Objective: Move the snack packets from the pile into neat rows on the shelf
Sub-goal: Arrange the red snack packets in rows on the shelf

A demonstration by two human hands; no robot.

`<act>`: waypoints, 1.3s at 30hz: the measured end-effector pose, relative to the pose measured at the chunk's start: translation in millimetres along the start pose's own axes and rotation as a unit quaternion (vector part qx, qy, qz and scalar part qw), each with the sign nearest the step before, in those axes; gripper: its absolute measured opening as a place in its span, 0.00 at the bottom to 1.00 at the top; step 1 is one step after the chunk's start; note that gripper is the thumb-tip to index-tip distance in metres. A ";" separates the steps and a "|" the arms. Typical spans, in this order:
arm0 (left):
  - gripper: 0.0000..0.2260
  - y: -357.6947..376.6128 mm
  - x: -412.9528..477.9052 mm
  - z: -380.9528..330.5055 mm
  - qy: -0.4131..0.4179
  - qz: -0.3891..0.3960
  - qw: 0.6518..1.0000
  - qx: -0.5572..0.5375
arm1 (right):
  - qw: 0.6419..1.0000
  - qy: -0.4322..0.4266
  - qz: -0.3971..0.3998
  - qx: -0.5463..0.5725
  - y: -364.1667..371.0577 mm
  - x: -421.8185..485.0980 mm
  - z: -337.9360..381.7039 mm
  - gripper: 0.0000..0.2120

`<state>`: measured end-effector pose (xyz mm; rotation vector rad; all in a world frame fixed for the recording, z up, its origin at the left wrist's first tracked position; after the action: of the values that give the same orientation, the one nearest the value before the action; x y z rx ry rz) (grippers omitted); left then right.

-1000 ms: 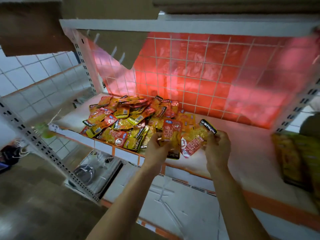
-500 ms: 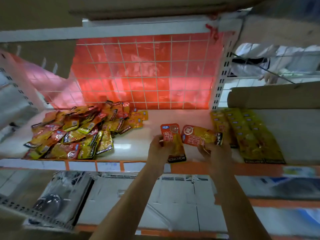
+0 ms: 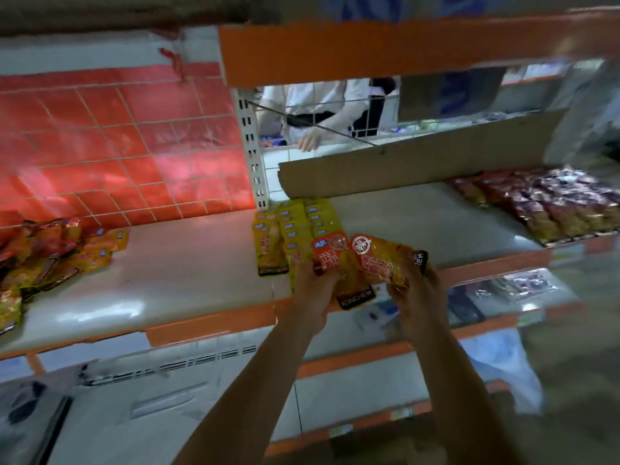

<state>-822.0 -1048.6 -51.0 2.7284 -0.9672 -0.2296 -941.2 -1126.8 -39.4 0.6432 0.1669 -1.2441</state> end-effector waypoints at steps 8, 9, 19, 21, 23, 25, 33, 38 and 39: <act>0.08 120.2 7.5 38.5 -0.062 0.039 0.997 0.012 | 0.997 0.009 -0.063 0.040 -102.5 34.7 62.7 0.06; 0.08 131.9 10.4 41.1 -0.069 0.048 0.996 0.017 | 0.997 0.001 -0.068 0.047 -111.2 39.3 67.2 0.08; 0.04 225.4 70.5 59.1 -0.116 0.096 0.988 0.023 | 0.988 -0.006 -0.132 0.083 -145.4 110.0 119.3 0.03; 0.05 241.3 88.0 63.7 -0.113 0.099 0.988 0.040 | 0.987 -0.014 -0.137 0.078 -147.4 126.2 131.2 0.03; 0.06 254.4 103.9 69.3 -0.104 0.105 0.987 0.059 | 0.986 -0.010 -0.143 0.089 -152.5 142.4 141.6 0.04; 0.04 263.9 116.4 73.3 -0.093 0.107 0.986 0.084 | 0.984 -0.012 -0.162 0.079 -158.0 156.9 150.0 0.07; 0.02 305.5 150.9 85.4 -0.079 0.086 0.988 0.103 | 0.983 -0.004 -0.154 0.098 -178.7 213.6 182.4 0.15; 0.05 335.2 173.2 96.9 -0.055 0.032 0.990 0.127 | 0.992 -0.020 -0.123 0.000 -186.8 245.7 213.3 0.14; 0.07 339.4 178.2 100.8 -0.043 0.019 0.988 0.148 | 0.993 -0.023 -0.119 -0.016 -188.8 253.5 218.8 0.12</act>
<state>-910.7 -1434.6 -67.1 2.9848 -1.1599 -0.2120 -1077.8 -1486.1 -45.1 0.5778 0.2285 -1.4810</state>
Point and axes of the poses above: each hand's wrist, its own x-axis towards the middle knuckle, its own y-axis out of the palm, z = x × y, the point moved 1 cm from there along x, towards the middle knuckle, and after that the axes turned 15 degrees about y, right-handed, at the moved point
